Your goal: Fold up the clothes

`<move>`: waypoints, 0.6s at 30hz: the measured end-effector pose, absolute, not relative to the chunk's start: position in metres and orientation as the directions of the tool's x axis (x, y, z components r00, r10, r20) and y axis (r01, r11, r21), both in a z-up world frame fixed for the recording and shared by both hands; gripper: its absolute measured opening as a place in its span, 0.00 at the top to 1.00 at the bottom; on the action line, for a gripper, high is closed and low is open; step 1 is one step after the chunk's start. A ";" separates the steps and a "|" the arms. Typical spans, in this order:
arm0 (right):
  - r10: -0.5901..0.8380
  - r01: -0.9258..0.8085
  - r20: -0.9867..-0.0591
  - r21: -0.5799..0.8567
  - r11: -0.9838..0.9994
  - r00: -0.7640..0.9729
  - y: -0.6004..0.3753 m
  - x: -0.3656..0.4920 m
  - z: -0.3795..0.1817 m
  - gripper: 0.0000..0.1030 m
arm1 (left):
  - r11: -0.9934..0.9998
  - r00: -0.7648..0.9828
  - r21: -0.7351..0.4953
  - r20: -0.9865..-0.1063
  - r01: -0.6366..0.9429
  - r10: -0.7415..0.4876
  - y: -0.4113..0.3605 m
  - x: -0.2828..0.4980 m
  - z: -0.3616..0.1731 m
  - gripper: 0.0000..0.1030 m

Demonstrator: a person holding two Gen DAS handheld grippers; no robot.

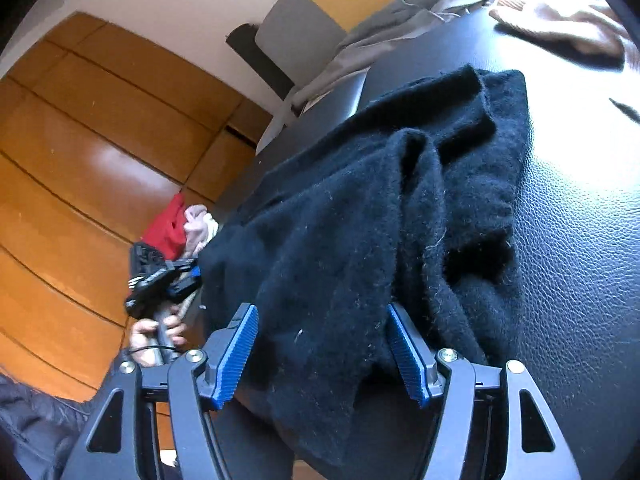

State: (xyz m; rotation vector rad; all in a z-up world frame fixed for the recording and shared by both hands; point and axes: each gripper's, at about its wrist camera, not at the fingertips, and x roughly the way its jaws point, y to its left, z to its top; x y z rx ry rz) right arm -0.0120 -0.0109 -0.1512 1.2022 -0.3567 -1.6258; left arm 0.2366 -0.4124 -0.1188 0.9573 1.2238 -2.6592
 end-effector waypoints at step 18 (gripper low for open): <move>-0.866 0.509 -0.498 0.755 -0.414 0.035 0.029 0.036 -0.155 0.29 | -0.724 -0.747 -0.659 -0.583 0.205 0.319 -0.359 0.260 -0.149 0.52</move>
